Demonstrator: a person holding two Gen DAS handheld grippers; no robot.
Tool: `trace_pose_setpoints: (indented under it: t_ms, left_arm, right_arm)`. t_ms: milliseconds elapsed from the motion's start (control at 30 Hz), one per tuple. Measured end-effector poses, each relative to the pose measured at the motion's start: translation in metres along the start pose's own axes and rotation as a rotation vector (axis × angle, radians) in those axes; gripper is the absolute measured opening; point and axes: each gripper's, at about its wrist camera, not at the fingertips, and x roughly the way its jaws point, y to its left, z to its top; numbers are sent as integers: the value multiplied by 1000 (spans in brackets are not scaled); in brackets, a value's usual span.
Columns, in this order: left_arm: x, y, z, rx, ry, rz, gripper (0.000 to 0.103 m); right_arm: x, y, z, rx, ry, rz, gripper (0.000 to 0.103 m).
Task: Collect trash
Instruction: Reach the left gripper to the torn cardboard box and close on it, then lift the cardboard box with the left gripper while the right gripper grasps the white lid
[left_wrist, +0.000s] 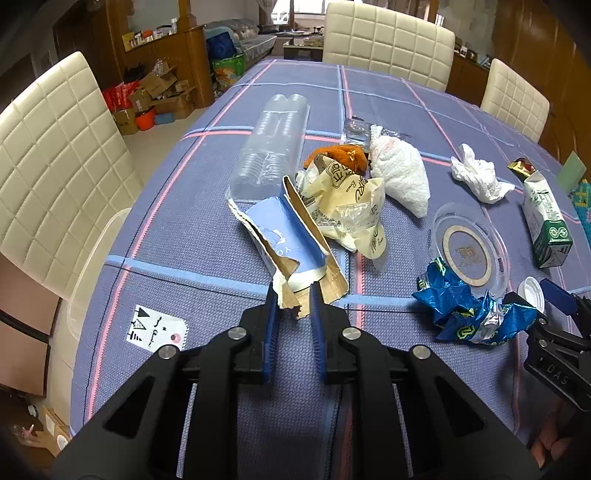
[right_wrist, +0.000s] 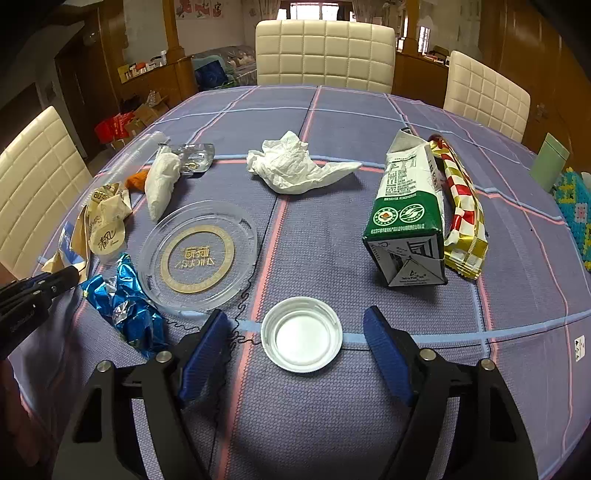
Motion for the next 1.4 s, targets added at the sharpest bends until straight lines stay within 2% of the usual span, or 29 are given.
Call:
trace_pose_setpoints:
  t_ms: [67,167,200,233,900,1400]
  left_arm:
    - [-1,1,-2,-3,1,6,11]
    - [-1,2,-3,-10,7,2,8]
    - [-2,2,-3,-11,9,-1,7]
    - [-3,2,-4,-13,11,-1,6]
    - [-44,-1,-11,-3,-71,-11,4]
    - [-82,11,-23,-7,-151,-21,1]
  right_arm:
    - [-2,1,-1,-2,0,3,65]
    - [-4,3,-2,-13,-3,8,50]
    - [-5,4,-2,-15,-3,11,41]
    - [-5,4,-2,-16,-2,13,39]
    - [-47,12,-5,-44,-85,28,39]
    - [-81,37,-9,-93,-153,39,39]
